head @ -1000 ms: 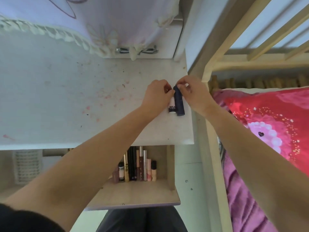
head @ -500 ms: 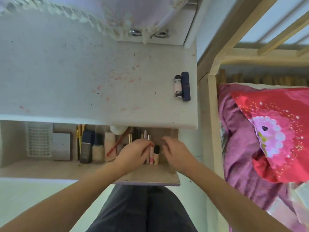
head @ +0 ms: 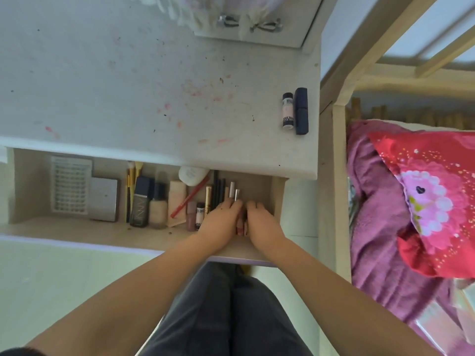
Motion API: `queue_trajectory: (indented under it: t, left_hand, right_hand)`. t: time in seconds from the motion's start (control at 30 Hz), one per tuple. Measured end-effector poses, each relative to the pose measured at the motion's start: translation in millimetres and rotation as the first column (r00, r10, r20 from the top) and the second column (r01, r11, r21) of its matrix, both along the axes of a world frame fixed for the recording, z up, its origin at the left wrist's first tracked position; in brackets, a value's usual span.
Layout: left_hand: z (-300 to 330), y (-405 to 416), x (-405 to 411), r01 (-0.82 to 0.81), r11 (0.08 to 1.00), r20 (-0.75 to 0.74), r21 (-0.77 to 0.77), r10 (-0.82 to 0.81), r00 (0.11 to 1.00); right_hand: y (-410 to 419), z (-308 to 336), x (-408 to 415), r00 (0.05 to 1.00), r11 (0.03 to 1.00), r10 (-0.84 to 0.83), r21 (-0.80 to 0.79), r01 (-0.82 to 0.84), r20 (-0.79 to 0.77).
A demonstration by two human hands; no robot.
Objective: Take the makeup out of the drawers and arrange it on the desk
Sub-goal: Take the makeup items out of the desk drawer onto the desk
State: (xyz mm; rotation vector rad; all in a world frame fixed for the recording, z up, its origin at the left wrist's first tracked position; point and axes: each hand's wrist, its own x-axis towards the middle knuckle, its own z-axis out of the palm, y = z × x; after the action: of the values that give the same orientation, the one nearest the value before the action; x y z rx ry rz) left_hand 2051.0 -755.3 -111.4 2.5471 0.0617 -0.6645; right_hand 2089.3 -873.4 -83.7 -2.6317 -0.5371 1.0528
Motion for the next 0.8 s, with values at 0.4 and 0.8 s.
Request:
queue_trajectory:
  t: [0.4,0.8]
  left_hand:
    - [139.6,50.9,65.9,-0.168,0.889,0.169,-0.426,0.261,0.951]
    - [120.2,43.7,228.2,-0.176,0.962,0.146,-0.211,0.209,0.967]
  right_hand:
    - [-20.7,130.2,91.1,0.981,0.921,-0.100,0.388,0.028,0.168]
    - [12.6,115.0,228.5,0.914,0.982,-0.003,0.172,-0.073,0.406]
